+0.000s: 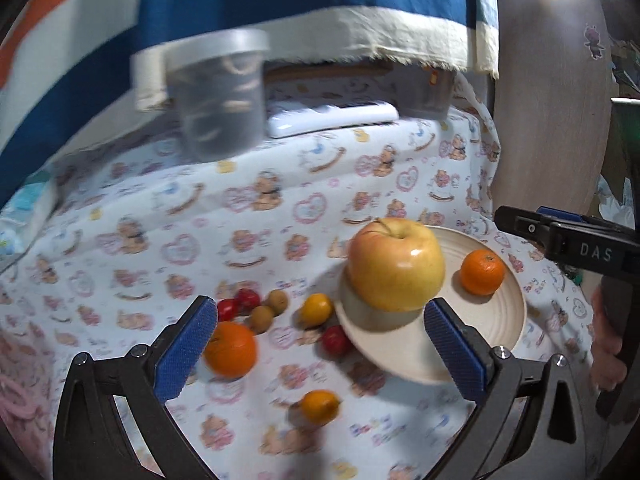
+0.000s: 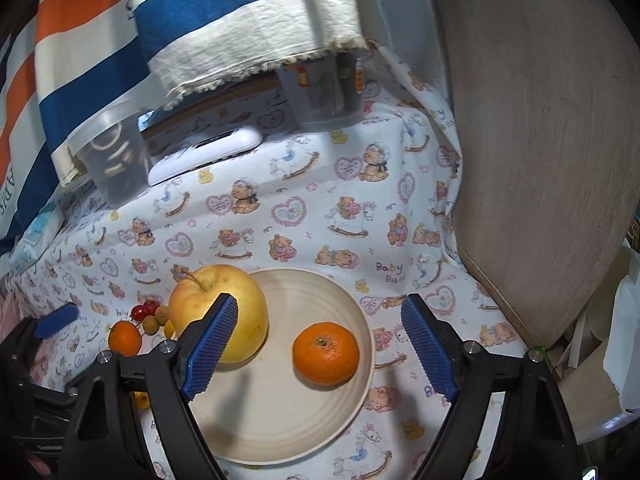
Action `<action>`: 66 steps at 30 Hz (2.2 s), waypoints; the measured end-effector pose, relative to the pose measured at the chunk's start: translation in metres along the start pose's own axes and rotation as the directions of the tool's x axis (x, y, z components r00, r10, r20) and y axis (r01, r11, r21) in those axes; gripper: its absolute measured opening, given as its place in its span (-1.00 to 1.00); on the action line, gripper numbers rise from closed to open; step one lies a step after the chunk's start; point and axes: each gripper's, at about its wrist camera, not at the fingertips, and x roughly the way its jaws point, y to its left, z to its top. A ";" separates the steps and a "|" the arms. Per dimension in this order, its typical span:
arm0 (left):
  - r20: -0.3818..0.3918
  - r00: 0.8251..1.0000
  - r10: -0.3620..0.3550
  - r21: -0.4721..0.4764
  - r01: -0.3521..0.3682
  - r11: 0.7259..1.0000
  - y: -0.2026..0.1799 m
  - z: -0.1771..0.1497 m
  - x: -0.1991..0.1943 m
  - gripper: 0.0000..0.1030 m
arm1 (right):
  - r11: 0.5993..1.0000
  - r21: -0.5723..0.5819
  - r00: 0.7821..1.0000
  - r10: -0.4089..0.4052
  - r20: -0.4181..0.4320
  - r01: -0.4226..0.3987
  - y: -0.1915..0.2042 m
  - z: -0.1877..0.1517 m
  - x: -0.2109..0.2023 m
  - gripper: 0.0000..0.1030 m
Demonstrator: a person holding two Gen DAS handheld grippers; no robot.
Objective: Organize fruits
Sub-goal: 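Lower the yellow apple onto the cream plate and open the left tool, then move the left tool to the small orange fruit and grasp it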
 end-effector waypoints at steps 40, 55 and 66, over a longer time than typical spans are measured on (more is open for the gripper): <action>-0.116 0.989 -0.087 0.001 0.087 0.996 0.031 -0.063 0.016 0.37 | 0.964 -0.211 0.987 0.156 -0.031 -0.159 0.078 -0.046 0.011 0.66; -0.265 0.944 -0.196 0.039 0.213 0.976 0.007 -0.064 0.047 -0.37 | 0.971 -0.180 0.988 0.152 -0.030 -0.155 0.072 -0.043 0.011 0.66; -0.215 0.960 -0.182 0.038 0.194 0.980 0.011 -0.063 0.039 -0.46 | 0.970 -0.197 0.990 0.141 -0.028 -0.144 0.075 -0.044 0.011 0.66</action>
